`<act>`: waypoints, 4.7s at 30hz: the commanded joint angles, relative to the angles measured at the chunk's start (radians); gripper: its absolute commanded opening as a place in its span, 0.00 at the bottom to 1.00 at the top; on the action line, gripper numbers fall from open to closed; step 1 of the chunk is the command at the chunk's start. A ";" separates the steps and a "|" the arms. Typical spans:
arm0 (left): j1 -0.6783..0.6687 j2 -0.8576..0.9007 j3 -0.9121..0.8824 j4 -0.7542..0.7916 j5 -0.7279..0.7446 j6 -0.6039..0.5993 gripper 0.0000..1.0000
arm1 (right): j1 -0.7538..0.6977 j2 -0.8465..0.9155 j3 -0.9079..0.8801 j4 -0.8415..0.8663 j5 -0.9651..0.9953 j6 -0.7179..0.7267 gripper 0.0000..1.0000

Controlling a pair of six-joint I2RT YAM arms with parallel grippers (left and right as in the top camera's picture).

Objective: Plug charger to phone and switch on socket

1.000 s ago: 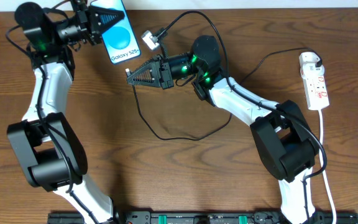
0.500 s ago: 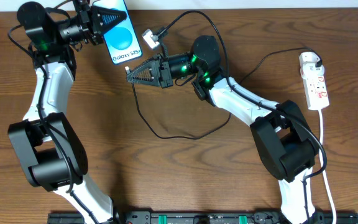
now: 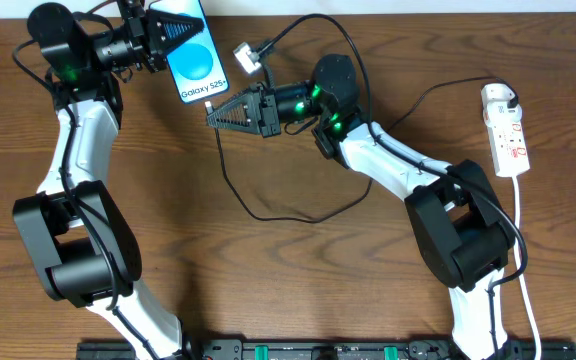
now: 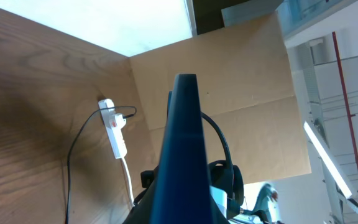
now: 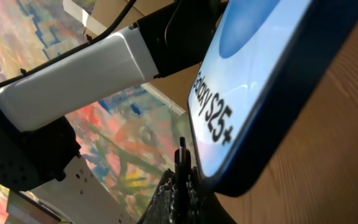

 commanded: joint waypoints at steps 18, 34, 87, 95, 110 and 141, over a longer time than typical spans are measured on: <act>0.002 -0.030 0.013 0.011 0.020 0.006 0.07 | -0.002 -0.005 0.008 0.002 0.042 0.092 0.01; 0.002 -0.029 0.013 0.010 0.020 0.006 0.07 | -0.002 -0.005 0.008 -0.047 0.057 0.111 0.01; 0.003 -0.029 0.013 0.010 0.020 0.082 0.07 | 0.008 -0.005 0.007 -0.047 0.073 0.085 0.01; 0.003 -0.029 0.013 0.010 0.020 0.082 0.07 | 0.008 -0.005 0.007 -0.087 0.100 0.085 0.01; 0.003 -0.029 0.013 0.010 0.020 0.097 0.07 | 0.008 -0.005 0.007 -0.102 0.129 0.104 0.01; 0.003 -0.029 0.013 0.010 0.021 0.096 0.07 | 0.013 -0.005 0.007 -0.101 0.060 0.087 0.01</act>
